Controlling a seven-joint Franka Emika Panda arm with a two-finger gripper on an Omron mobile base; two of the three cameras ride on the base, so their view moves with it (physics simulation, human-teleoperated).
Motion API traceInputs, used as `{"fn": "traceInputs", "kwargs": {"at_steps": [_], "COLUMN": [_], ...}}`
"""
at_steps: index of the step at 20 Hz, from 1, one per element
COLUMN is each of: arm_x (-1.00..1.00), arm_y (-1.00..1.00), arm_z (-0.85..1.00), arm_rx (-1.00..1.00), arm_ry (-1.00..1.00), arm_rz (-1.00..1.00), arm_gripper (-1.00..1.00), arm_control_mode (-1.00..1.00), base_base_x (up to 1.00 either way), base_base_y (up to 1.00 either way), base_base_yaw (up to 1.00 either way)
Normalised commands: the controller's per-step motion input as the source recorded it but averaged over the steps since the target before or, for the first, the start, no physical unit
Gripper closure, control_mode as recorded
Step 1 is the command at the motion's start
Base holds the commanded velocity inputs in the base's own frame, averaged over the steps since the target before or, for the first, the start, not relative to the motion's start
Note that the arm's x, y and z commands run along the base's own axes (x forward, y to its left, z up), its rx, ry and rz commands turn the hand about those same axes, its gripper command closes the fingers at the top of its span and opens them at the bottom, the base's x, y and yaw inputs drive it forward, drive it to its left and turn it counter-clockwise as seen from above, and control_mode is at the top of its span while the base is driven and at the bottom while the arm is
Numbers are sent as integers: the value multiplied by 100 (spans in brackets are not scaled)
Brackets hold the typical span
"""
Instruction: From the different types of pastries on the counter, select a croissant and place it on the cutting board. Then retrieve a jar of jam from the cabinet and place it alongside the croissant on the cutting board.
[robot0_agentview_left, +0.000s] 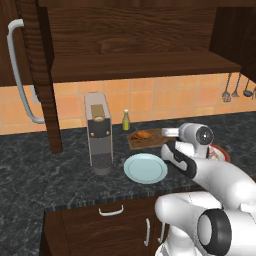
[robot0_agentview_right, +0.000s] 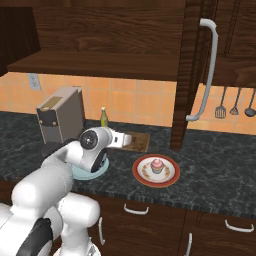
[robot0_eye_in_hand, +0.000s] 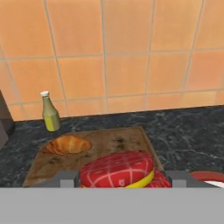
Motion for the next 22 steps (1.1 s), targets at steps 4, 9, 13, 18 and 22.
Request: {"fn": "traceInputs", "kwargs": {"at_steps": [4, 9, 13, 18, 22], "arm_x": [23, 23, 12, 14, 6], "arm_y": [0, 0, 0, 0, 0], "arm_z": [-33, -24, -19, -11, -8], "arm_rx": [0, 0, 0, 0, 0], "arm_ry": [0, 0, 0, 0, 0], "arm_rz": [0, 0, 0, 0, 0], "arm_gripper": [100, 100, 100, 100, 100], "arm_control_mode": [-100, -100, -100, -100, -100], "base_base_x": [0, 0, 0, 0, 0], "base_base_y": [0, 0, 0, 0, 0], "base_base_yaw": [0, 0, 0, 0, 0]}}
